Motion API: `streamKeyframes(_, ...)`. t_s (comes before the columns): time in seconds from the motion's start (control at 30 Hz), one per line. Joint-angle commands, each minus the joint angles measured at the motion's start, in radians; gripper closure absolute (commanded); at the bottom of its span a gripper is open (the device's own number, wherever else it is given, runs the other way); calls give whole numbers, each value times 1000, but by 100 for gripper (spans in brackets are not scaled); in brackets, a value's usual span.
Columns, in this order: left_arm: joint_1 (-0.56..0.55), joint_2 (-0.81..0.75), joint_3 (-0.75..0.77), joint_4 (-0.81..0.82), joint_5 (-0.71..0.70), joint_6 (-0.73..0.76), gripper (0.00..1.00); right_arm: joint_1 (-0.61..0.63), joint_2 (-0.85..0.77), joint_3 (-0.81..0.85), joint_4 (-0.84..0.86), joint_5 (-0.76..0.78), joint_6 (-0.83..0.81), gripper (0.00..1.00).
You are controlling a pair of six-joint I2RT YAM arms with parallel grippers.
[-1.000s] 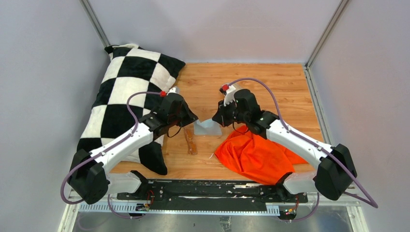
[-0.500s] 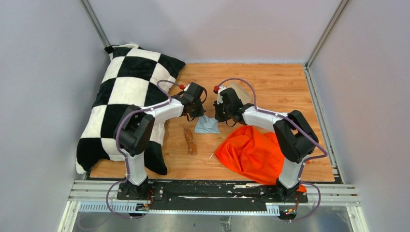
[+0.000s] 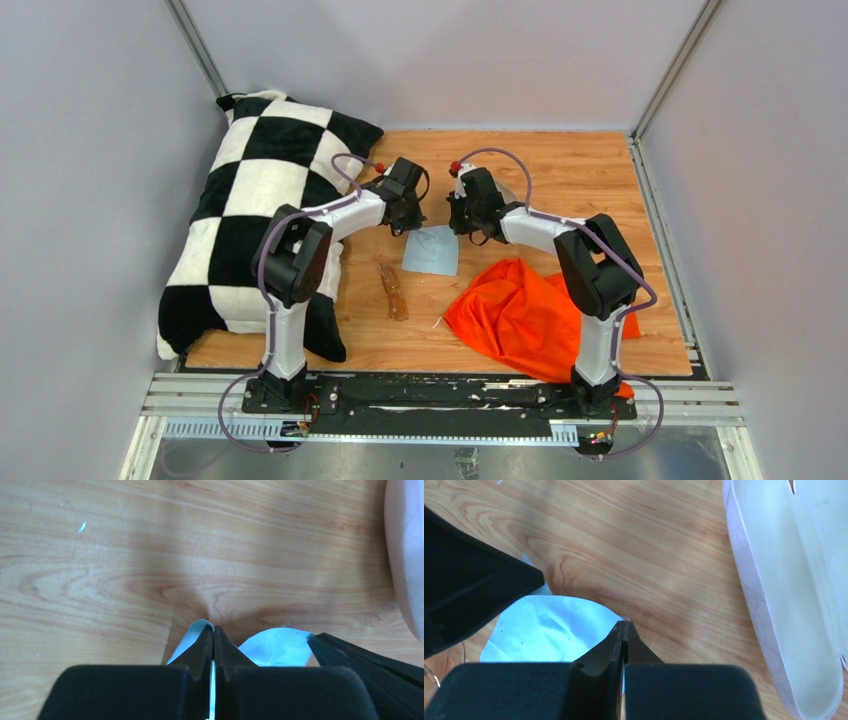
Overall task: Organize the sunglasses
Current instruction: Fold the glasses cleaning cloth at the center of the board.
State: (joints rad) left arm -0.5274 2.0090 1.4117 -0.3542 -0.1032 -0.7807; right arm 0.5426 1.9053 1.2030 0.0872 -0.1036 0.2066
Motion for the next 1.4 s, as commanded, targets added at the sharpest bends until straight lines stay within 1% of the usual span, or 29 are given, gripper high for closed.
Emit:
streamKeyframes(0.0, 18, 61, 70, -45, 7, 38, 100, -14, 35, 64, 10, 11, -23, 100)
streamKeyframes(0.17, 18, 57, 71, -52, 18, 57, 100, -14, 9, 43, 13, -7, -25, 100)
streamKeyframes(0.4, 18, 26, 34, -54, 33, 75, 100, -13, -95, -68, 60, -34, -7, 100)
streamKeyframes(0.47, 18, 9, 15, -41, 61, 81, 100, -13, -121, -94, 61, -66, 3, 100)
streamKeyframes(0.57, 18, -35, -24, -23, 70, 67, 100, -9, -152, -124, 48, -121, 23, 100)
streamKeyframes(0.67, 17, -77, -65, -2, 71, 56, 100, 1, -177, -164, 57, -143, 34, 100)
streamKeyframes(0.9, 13, -100, -144, 37, 129, 48, 100, 22, -185, -187, 19, -202, 80, 100)
streamKeyframes(1.03, -3, -113, -154, 18, 106, 55, 100, 32, -185, -208, 22, -198, 82, 100)
streamKeyframes(1.27, -20, -150, -189, 18, 105, 44, 100, 35, -186, -236, 26, -179, 77, 100)
streamKeyframes(1.37, -22, -174, -213, 22, 74, 34, 100, 36, -189, -237, 21, -178, 74, 100)
